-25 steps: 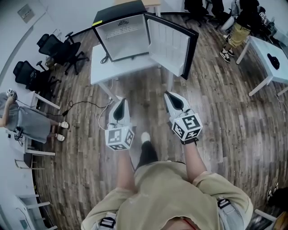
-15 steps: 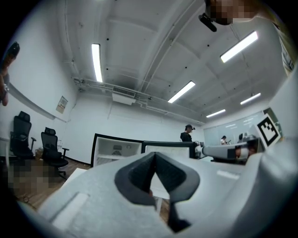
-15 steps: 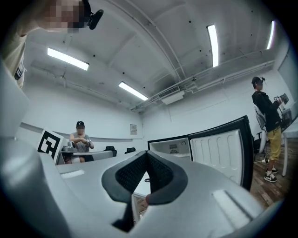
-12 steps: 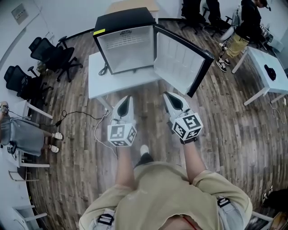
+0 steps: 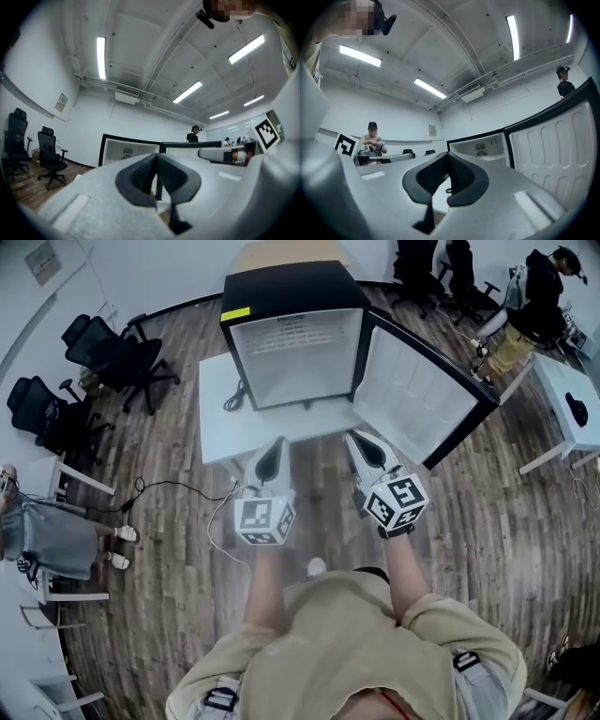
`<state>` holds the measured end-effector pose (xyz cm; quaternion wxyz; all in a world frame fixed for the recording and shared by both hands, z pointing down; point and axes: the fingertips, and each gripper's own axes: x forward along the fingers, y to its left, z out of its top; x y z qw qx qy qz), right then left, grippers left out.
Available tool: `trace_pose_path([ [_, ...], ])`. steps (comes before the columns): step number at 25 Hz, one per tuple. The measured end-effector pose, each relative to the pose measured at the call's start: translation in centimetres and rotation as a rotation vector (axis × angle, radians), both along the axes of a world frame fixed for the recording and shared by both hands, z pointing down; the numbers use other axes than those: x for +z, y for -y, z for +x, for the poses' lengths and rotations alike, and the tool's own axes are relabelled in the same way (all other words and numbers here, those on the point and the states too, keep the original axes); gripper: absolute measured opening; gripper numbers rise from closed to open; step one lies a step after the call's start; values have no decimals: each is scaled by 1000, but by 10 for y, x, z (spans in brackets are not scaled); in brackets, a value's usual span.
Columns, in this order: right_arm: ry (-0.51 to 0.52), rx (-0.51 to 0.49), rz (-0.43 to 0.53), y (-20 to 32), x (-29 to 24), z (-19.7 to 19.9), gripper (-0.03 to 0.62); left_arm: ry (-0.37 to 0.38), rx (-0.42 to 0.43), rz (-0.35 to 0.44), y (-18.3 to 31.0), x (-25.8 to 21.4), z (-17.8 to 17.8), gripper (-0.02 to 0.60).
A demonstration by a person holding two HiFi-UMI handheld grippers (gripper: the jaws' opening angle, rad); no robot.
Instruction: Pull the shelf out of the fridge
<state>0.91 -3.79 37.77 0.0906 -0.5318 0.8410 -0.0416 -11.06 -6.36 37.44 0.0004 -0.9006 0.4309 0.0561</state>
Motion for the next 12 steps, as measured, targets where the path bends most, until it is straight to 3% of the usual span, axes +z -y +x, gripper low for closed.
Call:
trace_pose_path([
  [8,-6,36,-67,57,24,-4,4,-23,-7,-42,58,18,-21,2],
  [12,69,36,-74,89,29,11,3,-28,-9,-51,86,24,-13,2],
])
